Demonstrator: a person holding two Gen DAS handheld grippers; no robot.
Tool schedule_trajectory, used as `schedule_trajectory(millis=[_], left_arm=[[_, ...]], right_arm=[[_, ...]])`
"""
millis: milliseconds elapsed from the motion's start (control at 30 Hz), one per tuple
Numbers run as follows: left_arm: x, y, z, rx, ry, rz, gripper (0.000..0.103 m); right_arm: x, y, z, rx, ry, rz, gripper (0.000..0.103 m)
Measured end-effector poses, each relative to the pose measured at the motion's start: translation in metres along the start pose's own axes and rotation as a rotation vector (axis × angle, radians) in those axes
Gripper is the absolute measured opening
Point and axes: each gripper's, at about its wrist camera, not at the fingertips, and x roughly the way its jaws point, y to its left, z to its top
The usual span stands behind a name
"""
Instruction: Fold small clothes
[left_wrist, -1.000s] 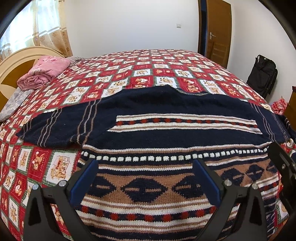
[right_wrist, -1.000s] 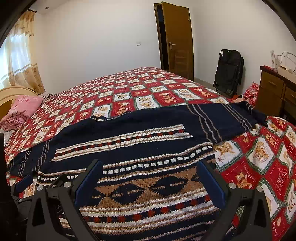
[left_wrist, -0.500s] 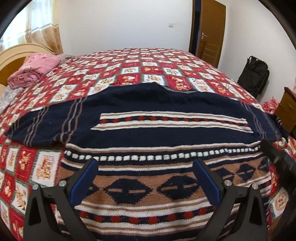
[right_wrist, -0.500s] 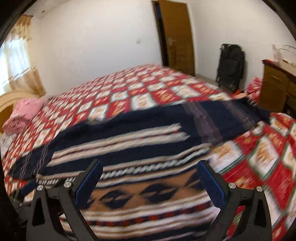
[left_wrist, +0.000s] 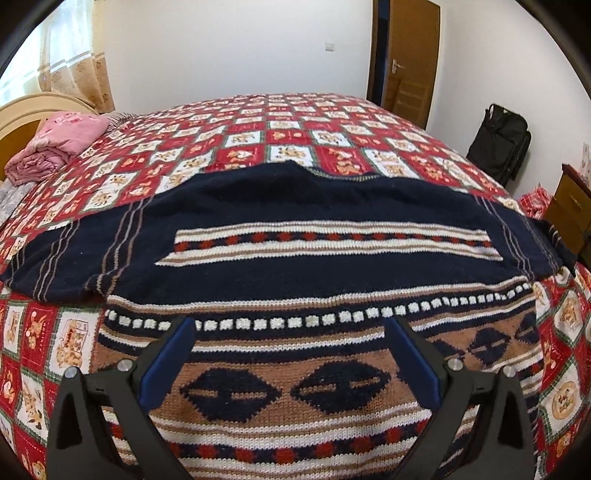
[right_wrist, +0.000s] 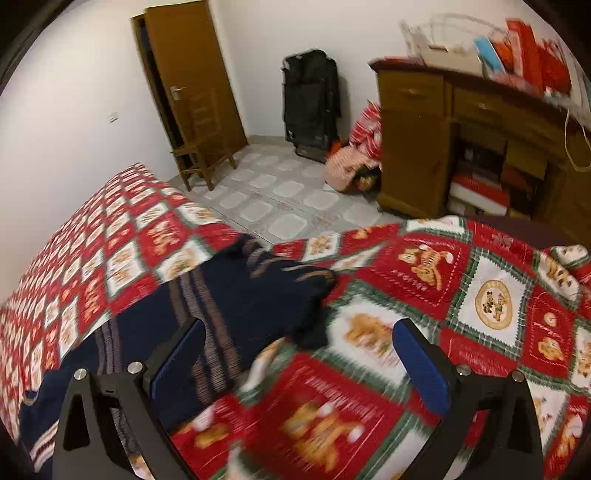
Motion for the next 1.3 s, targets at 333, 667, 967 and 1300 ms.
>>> schedule_trajectory(millis=[333,667,967,1300], left_arm=[[0.002,-0.008,0.002,0.031,0.013,0.032,0.103],[-0.003,0.006,0.007,-0.013,-0.002,0.004,0.103],[-0.027,0.048,0.011,-0.101,-0.062,0.008,0.103],[-0.041,0.122,0.003,-0.21,-0.097,0.104,0.103]], right_arm=[[0.074,0.022,0.007,-0.227,0.14,-0.05,0.023],[-0.021,0.069,0.029,-0.207,0.065,0.239,0.018],[-0.109,0.256,-0.056,-0.407,0.29,0.751,0.005],[-0.126,0.378,-0.167,-0.477,0.32,0.975,0.005]])
